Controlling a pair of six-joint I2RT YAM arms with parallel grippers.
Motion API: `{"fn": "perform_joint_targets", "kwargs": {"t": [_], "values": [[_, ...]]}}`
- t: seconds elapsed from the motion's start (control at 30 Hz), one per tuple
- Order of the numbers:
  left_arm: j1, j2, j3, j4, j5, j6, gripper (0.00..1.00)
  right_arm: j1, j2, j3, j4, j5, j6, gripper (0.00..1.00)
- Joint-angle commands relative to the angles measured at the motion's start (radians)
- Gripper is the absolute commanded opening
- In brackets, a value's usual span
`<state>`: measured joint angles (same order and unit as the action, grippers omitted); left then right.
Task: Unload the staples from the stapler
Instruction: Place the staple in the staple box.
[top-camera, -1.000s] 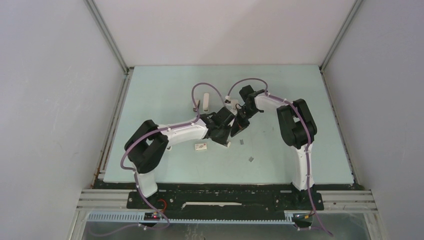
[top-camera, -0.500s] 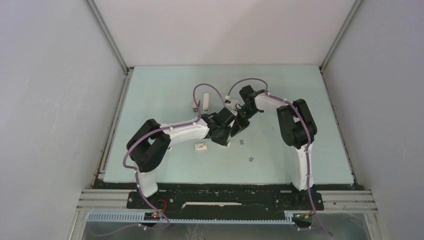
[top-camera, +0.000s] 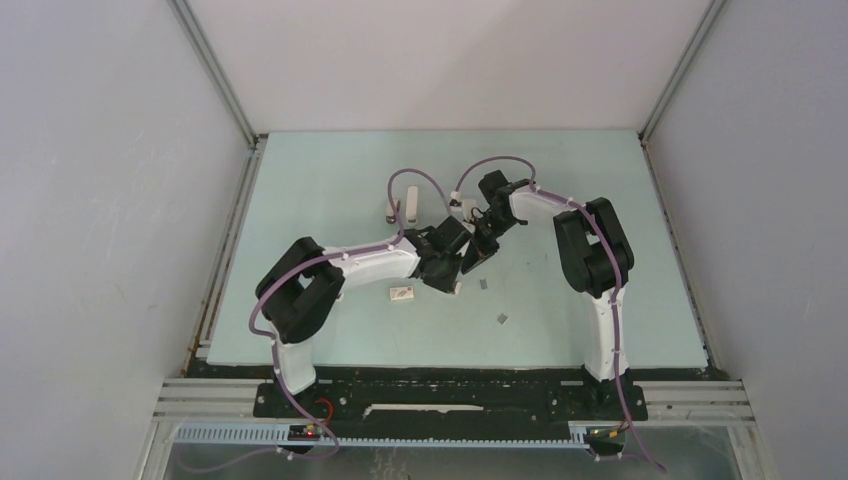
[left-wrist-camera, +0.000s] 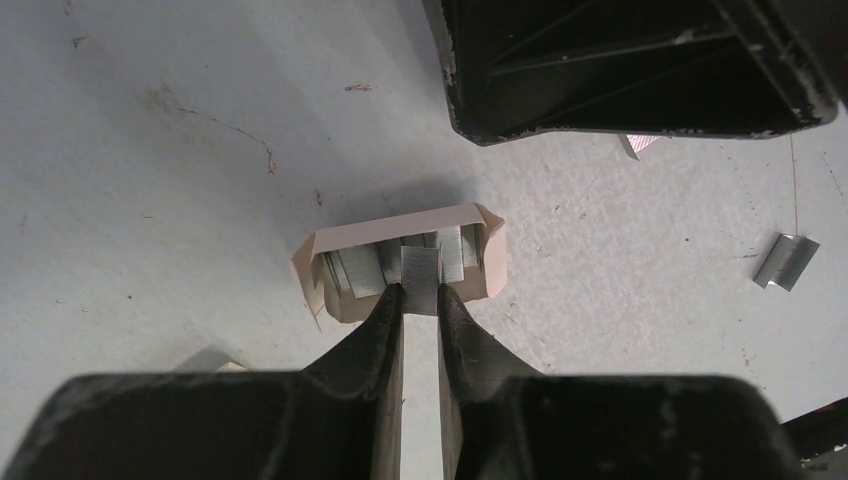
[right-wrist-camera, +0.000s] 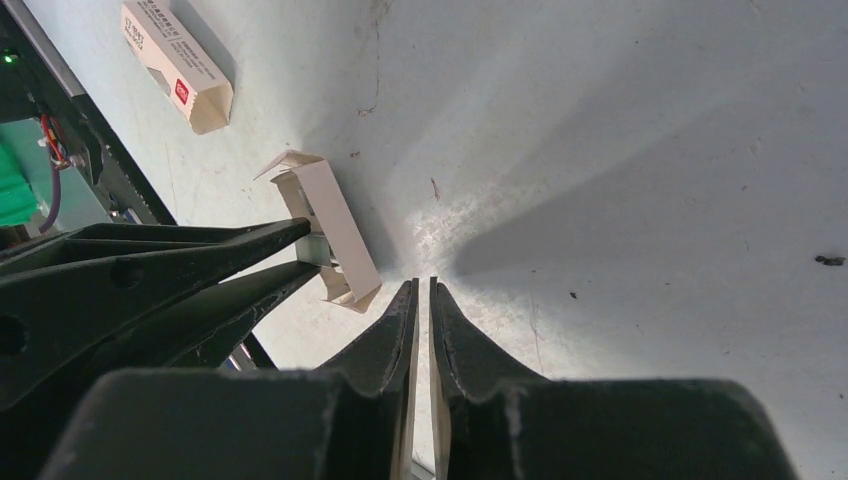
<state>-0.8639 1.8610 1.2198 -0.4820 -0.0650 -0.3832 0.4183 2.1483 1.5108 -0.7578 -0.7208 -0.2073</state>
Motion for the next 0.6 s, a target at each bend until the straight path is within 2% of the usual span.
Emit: {"fn": "perform_joint_targets", "kwargs": {"t": [0.0, 0.57], "values": [[-0.004, 0.007, 0.062, 0.001, 0.012, 0.018, 0.16, -0.006, -0.047, 0.005, 0.008, -0.022, -0.01, 0.15], [-0.004, 0.008, 0.076, -0.016, -0.024, 0.009, 0.2, -0.007, -0.046, 0.004, 0.006, -0.029, -0.01, 0.15]]}}
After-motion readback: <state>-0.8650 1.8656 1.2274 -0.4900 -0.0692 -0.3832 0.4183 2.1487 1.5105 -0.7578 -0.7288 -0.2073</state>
